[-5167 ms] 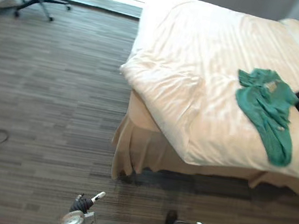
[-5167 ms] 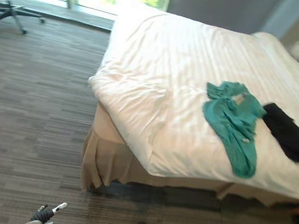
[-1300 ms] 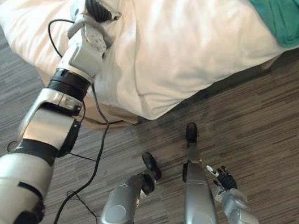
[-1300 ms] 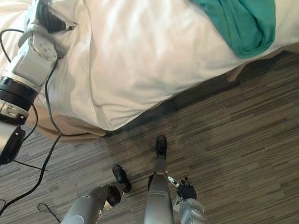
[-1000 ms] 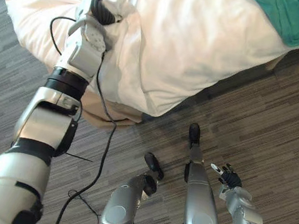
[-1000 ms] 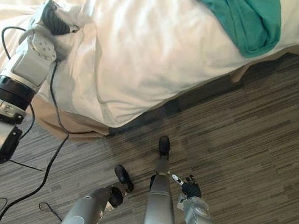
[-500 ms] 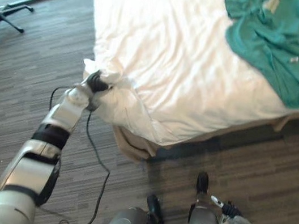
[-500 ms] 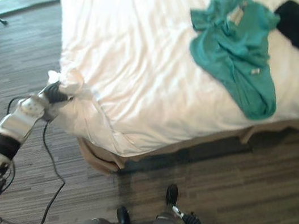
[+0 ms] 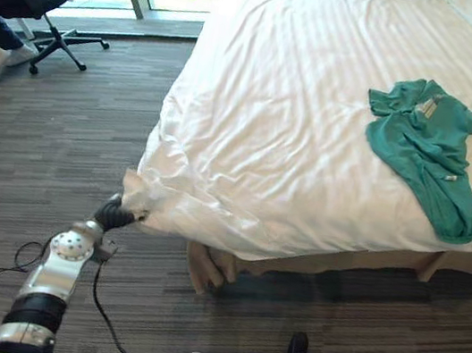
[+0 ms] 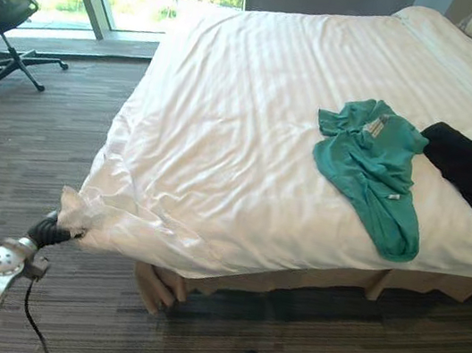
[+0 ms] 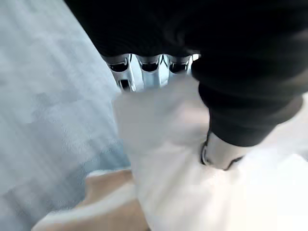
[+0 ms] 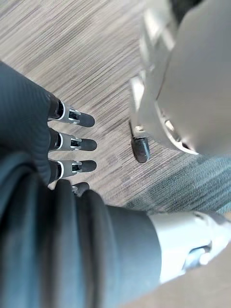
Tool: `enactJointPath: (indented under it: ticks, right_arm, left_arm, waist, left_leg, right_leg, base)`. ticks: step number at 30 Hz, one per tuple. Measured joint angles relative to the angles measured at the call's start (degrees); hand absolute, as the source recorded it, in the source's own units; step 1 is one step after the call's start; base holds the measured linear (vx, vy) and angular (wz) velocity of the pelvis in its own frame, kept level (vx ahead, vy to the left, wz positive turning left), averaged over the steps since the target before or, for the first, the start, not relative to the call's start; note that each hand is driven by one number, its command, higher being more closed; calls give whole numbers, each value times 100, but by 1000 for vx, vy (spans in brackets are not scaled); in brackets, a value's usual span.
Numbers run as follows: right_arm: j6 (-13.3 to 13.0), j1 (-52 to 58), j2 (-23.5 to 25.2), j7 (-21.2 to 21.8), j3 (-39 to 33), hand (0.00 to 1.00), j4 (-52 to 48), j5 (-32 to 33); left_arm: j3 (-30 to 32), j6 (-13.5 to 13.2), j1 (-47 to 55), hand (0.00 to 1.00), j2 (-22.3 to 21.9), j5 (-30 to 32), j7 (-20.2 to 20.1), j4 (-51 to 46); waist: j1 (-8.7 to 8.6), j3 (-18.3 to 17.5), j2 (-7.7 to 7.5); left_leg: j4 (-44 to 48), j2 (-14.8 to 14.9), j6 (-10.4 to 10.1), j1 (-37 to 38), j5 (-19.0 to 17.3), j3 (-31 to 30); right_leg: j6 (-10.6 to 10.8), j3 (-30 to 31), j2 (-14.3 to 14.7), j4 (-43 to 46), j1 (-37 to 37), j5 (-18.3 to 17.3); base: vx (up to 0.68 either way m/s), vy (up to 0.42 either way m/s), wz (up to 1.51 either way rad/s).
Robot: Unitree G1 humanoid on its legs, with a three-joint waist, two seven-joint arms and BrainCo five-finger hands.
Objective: Tidy the bed and pick cloth on bed and put in laundry
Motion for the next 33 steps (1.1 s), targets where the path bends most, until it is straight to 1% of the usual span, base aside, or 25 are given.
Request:
enactJointPath:
  ticks: [1,2,4,5,7,9,10,12,14,15,16,17,18,19,20,21,22,25,27,28,29,30,31,32,33]
  right_arm:
    - [-82,22,16,-58,-36,0,23,389]
    - [-138,44,26,-85,-67,0,24,554]
    - [-503,34,26,-260,-300,0,51,1137]
    - [-602,24,26,-288,-386,0,50,1240]
    - [-987,-55,14,-328,-796,0,31,1391]
    - [-1170,-79,-21,-303,-1093,0,-88,1361]
    - [-1329,-149,-76,-253,-1294,100,-162,1312]
    - [-1561,-318,-142,-199,-1632,100,-326,1115]
    - [-1845,-540,-433,-134,-1932,100,-465,801]
    - [-1927,-585,-516,-102,-1987,100,-575,724]
    - [-2117,-701,-730,16,-2050,100,-774,600]
    - [-2235,-844,-1016,191,-2067,100,-970,579]
    - [-2257,-920,-1173,346,-2066,100,-1070,578]
    - [-2337,-1014,-1460,722,-1964,100,-1364,571]
    - [-2429,-1032,-1557,913,-1893,100,-1521,583]
    - [-2678,-1044,-1707,1339,-1684,100,-2140,591]
    - [-2793,-1066,-1710,1670,-1406,100,-2937,588]
    - [-2819,-1179,-1490,2301,-545,100,-4314,573]
    - [-2770,-1297,-1177,2781,346,100,-4780,509]
    - [-2715,-1415,-1044,2982,776,100,-4866,461]
    - [-2596,-1587,-881,3233,1307,100,-4881,455]
    - [-2541,-1665,-824,3307,1563,100,-4876,453]
    - [-2423,-1850,-684,3386,2049,100,-4844,437]
    - [-2287,-2077,-519,3381,2517,100,-4819,420]
    - [-2191,-2293,-375,3363,2877,100,-4771,417]
  left_arm:
    - [153,47,154,0,-127,-4,104,237]
    - [236,92,253,0,-192,-4,162,368]
    - [641,212,569,0,-467,108,449,890]
    - [732,233,615,0,-531,159,510,1012]
    - [1223,266,835,0,-811,238,775,1499]
    - [1527,274,936,0,-1001,237,948,1739]
    - [1724,292,1042,0,-1102,233,1047,1880]
    - [1976,408,1165,0,-1152,223,1218,2056]
    - [2206,526,1234,0,-1163,218,1319,2218]
    - [2227,533,1246,0,-1176,215,1336,2228]
    - [2226,534,1251,0,-1191,204,1356,2237]
    - [2212,533,1227,0,-1194,152,1359,2213]
    - [2195,529,1227,0,-1198,113,1352,2167]
    - [2083,534,1245,0,-1211,94,1307,2057]
    - [2041,543,1271,0,-1244,86,1296,2000]
    - [1817,586,1292,0,-1358,-23,1282,1843]
    - [1559,580,1375,0,-1524,-26,1283,1682]
    - [1063,562,1458,0,-1939,-34,1314,1573]
    - [669,531,1489,0,-2149,-71,1361,1586]
    - [523,471,1484,0,-2212,-71,1392,1591]
    - [491,328,1479,0,-2151,-110,1456,1576]
    - [452,278,1473,0,-2134,-137,1500,1580]
    - [312,173,1474,0,-2176,-287,1597,1584]
    - [261,73,1470,0,-2200,-549,1608,1585]
    - [208,14,1467,0,-2192,-739,1606,1585]
  waist:
    - [6,-4,-7]
    - [16,-9,-15]
    - [32,-44,-67]
    - [40,-58,-91]
    - [170,-91,-161]
    - [186,-103,-189]
    - [186,-153,-218]
    - [181,-201,-272]
    - [184,-242,-333]
    - [184,-242,-329]
    - [174,-242,-320]
    - [169,-249,-304]
    - [169,-257,-291]
    - [165,-259,-287]
    - [163,-262,-284]
    - [124,-295,-241]
    - [25,-315,-214]
    - [12,-313,-222]
    - [44,-297,-293]
    - [56,-261,-350]
    - [89,-192,-413]
    - [138,-177,-423]
    - [236,-171,-434]
    - [330,-126,-430]
    - [363,-62,-455]
  left_leg:
    - [-16,25,-19,80,-13,0]
    - [-23,35,-28,121,-20,4]
    - [-22,43,-40,155,-63,3]
    - [-22,43,-39,155,-68,4]
    - [-22,52,-25,254,-106,37]
    - [-22,44,-9,343,-150,50]
    - [-20,23,2,352,-169,52]
    - [-24,-6,7,349,-174,59]
    - [-25,-36,10,342,-173,61]
    - [-26,-44,12,341,-171,62]
    - [-32,-55,23,334,-164,62]
    - [-57,-61,27,320,-161,62]
    - [-75,-61,28,317,-158,57]
    - [-110,-62,14,304,-150,33]
    - [-109,-61,11,287,-150,12]
    - [-96,-53,6,226,-146,-56]
    - [-98,-47,24,148,-121,-104]
    - [-99,0,20,134,-70,-115]
    - [-75,27,16,146,-70,-153]
    - [-45,31,13,148,-68,-197]
    - [-11,39,8,138,-64,-286]
    - [-8,39,8,146,-64,-308]
    - [-4,23,9,146,-64,-349]
    - [-2,7,18,140,-58,-440]
    - [-1,-11,28,143,-51,-487]
  right_leg:
    - [2,0,29,0,56,-25]
    - [5,0,42,1,80,-29]
    - [5,0,70,1,113,-30]
    - [5,0,68,0,113,-30]
    - [6,5,61,-1,190,-30]
    - [9,4,54,-2,278,-32]
    - [27,3,27,-3,310,-44]
    - [28,4,-2,-4,300,-45]
    - [39,1,-33,-4,290,-53]
    - [40,1,-39,-4,288,-56]
    - [38,-2,-50,-4,278,-57]
    - [35,-9,-54,-3,261,-60]
    - [32,-24,-53,-4,253,-68]
    - [35,-70,-54,-4,240,-105]
    - [40,-90,-54,-3,234,-129]
    - [43,-144,-55,-3,207,-143]
    - [43,-169,-52,-3,151,-147]
    - [32,-177,-6,0,119,-127]
    - [31,-218,33,0,158,-126]
    - [30,-259,41,0,180,-126]
    - [28,-332,50,-1,229,-124]
    - [28,-345,48,-1,253,-124]
    - [28,-389,22,-1,276,-124]
    - [29,-470,-9,-2,320,-123]
    - [31,-505,-23,-2,374,-122]
  base:
    - [123,10,6]
    - [123,11,-2]
    - [85,22,-1]
    - [54,32,2]
    - [30,24,-4]
    - [-14,25,-5]
    - [-46,36,-1]
    - [-52,19,-2]
    - [-59,-6,-4]
    - [-58,-15,-3]
    - [-72,-22,-3]
    - [-59,-22,-2]
    - [-53,-28,3]
    - [-31,-25,7]
    - [-20,-32,17]
    - [0,-30,20]
    - [4,-29,18]
    - [39,-23,4]
    - [34,-17,9]
    - [21,-18,24]
    - [12,-17,25]
    - [-14,-13,24]
    - [-18,6,24]
    - [-40,21,29]
    - [-49,21,29]
